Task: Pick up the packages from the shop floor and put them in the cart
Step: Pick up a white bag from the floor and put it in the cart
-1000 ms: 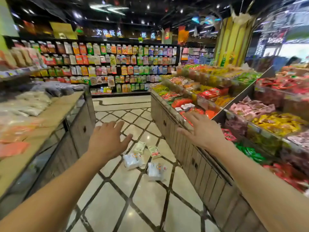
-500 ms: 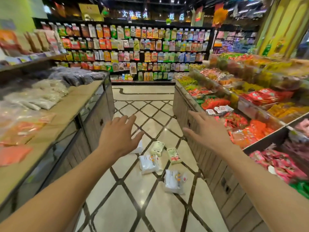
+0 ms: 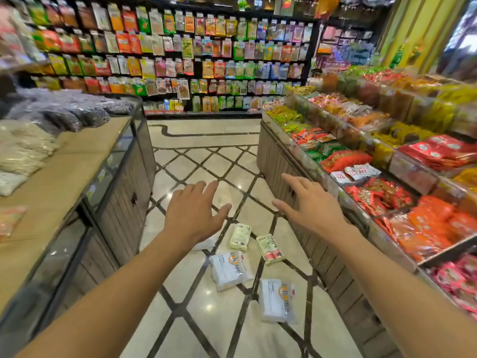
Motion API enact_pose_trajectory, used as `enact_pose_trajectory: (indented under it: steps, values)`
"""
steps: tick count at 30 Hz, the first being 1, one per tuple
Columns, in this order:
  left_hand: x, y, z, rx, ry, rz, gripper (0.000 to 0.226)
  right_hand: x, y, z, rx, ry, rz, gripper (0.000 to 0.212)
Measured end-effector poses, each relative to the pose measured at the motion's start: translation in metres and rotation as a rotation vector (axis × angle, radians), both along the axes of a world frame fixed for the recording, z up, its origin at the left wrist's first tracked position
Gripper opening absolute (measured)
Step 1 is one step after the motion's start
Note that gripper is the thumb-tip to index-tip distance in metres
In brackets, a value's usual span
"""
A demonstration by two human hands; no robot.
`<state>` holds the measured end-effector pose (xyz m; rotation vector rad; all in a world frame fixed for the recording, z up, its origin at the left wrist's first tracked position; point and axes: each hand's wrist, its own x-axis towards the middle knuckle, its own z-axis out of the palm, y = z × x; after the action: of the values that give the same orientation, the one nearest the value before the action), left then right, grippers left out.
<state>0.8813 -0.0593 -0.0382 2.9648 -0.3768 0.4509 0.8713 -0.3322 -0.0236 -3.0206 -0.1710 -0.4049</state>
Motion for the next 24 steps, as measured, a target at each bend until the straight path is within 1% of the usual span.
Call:
enact_pose_trajectory:
  steps: [5, 9, 11, 15, 19, 22, 24]
  values:
    - [0.083, 0.016, -0.016, -0.003, 0.044, -0.029, 0.077, 0.074, 0.023, -0.015, 0.035, 0.047, -0.011, 0.079]
    - [0.149, 0.019, -0.037, 0.030, 0.103, -0.041, 0.081, 0.133, 0.032, -0.045, 0.071, 0.099, -0.018, 0.075]
    - [0.176, 0.019, -0.049, 0.027, 0.115, -0.053, 0.086, 0.159, 0.035, -0.064, 0.045, 0.134, -0.009, 0.079]
    - [0.253, 0.015, -0.087, 0.051, 0.184, -0.083, 0.084, 0.236, 0.037, -0.115, -0.001, 0.204, 0.000, 0.093]
    - [0.332, 0.009, -0.136, 0.095, 0.268, -0.083, 0.078, 0.314, 0.037, -0.173, 0.069, 0.295, -0.038, 0.095]
    - [0.383, 0.007, -0.171, 0.103, 0.381, -0.064, 0.084, 0.358, 0.036, -0.216, 0.121, 0.412, -0.092, 0.092]
    - [0.411, 0.004, -0.199, 0.118, 0.429, -0.055, 0.084, 0.382, 0.033, -0.246, 0.132, 0.470, -0.123, 0.094]
